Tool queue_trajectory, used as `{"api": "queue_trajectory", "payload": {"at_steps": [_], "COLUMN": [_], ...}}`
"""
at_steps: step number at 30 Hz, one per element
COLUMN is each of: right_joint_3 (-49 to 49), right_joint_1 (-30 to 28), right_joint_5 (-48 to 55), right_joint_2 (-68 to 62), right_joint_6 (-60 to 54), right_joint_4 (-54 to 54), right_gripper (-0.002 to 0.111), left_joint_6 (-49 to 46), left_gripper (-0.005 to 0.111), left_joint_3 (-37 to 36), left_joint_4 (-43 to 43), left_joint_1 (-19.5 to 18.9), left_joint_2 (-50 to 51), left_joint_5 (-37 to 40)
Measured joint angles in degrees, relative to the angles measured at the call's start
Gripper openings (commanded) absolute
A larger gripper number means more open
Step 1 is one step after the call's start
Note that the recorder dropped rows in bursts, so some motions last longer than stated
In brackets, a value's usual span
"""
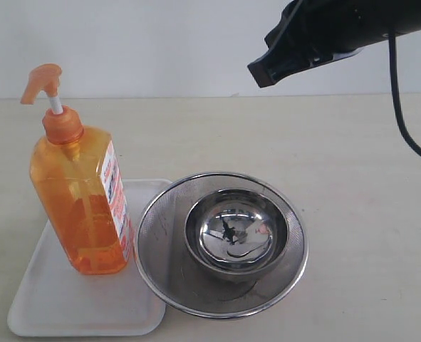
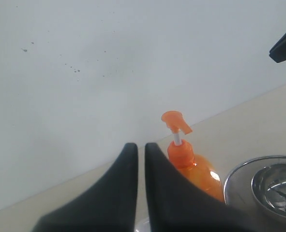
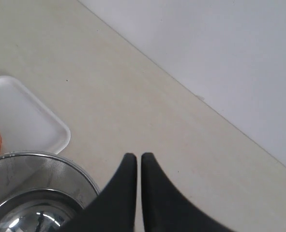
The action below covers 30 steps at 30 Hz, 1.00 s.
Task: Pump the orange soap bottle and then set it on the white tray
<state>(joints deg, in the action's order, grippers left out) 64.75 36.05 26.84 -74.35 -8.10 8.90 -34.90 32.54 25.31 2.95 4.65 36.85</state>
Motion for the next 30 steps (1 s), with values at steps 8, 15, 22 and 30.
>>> {"api": "queue_trajectory", "payload": {"at_steps": [8, 15, 22, 30], "right_joint_3": [0.0, 0.0, 0.0, 0.0], "right_joint_1": [0.0, 0.0, 0.0, 0.0], "right_joint_5": [0.0, 0.0, 0.0, 0.0], "right_joint_2": [0.0, 0.0, 0.0, 0.0], "right_joint_6": [0.0, 0.11, 0.21, 0.21], "right_joint_4": [0.0, 0.0, 0.0, 0.0], "right_gripper": [0.0, 0.0, 0.0, 0.0], "left_joint_6": [0.13, 0.46, 9.48, 21.38], "left_gripper": [0.005, 0.005, 0.005, 0.005], "left_joint_3": [0.0, 0.0, 0.0, -2.31], "left_joint_4": [0.0, 0.0, 0.0, 0.0], "left_joint_1": [0.0, 0.0, 0.0, 0.0], "left_joint_2": [0.0, 0.0, 0.0, 0.0], "left_joint_5": [0.0, 0.0, -2.77, -7.84]}}
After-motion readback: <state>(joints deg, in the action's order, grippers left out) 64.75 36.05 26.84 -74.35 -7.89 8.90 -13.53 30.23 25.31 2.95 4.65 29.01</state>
